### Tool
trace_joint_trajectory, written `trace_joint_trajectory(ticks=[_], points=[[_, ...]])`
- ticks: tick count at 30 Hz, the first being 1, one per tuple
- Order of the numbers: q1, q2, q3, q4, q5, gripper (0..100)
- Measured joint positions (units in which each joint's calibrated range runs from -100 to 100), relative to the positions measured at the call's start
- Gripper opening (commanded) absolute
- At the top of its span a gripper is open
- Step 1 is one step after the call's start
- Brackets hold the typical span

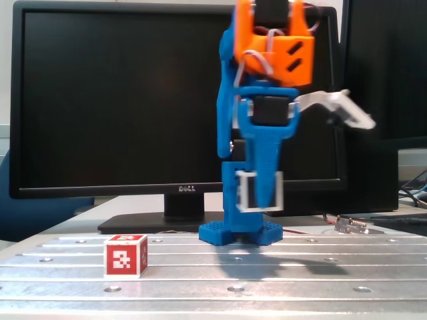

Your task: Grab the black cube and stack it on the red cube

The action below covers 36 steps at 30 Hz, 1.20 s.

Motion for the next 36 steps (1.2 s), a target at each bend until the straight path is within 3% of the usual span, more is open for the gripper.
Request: trace_joint_trajectory(ticks=[13,36], points=[[17.19,0.0,0.0,0.26,13.75,15],[35.78,0.25,9.42,-14.18,19.0,15]])
